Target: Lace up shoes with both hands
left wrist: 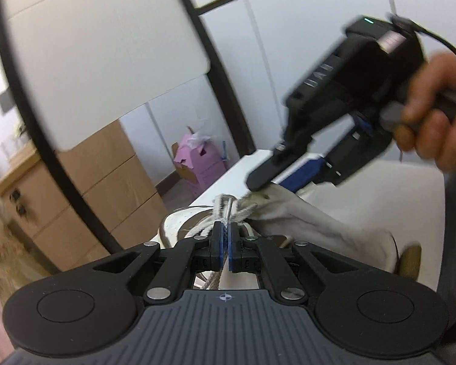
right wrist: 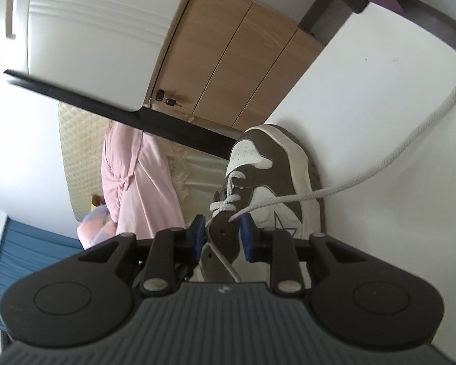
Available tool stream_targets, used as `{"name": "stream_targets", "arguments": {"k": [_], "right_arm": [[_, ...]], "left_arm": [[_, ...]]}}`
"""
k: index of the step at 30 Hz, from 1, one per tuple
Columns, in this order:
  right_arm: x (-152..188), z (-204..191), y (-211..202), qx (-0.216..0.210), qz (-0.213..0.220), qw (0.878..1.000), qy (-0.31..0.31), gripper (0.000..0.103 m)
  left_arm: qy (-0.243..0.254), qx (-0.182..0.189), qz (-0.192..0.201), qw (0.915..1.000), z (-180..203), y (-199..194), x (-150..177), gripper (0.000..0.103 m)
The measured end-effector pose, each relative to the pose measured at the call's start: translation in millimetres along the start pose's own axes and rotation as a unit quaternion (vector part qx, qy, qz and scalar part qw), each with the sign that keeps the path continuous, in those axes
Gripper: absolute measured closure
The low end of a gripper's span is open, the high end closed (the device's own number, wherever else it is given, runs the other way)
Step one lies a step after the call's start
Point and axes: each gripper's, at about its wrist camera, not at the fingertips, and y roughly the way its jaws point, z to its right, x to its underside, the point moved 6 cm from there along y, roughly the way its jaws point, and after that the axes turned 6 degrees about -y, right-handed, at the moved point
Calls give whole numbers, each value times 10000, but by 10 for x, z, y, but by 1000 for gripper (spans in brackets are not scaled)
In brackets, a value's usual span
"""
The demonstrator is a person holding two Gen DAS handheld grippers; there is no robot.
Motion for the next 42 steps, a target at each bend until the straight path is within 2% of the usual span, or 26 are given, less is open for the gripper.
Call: {"name": "stream_targets", "arguments": {"k": [3,9,14,23,42], "right_arm": [[-20,13,7,-11,3,10000,9,77],[-28,16,-7,-18,-18,10000,-4,77],[-26,28,19,-38,-32,10000,17,77],[-26,55,6,-56,-60,10000,56,76],[-25,47,1,-56,-84,9999,66,76]], "left_arm": [[460,41,-56,9989,68,-9,5,100],[1063,105,-157,9942,160,37,13,100],[1281,93,-221,9915,221,66,29,100],[1356,78,-254,9904,277,187,6,100],[1185,100,-220,9927,330,153,-10,100]]}}
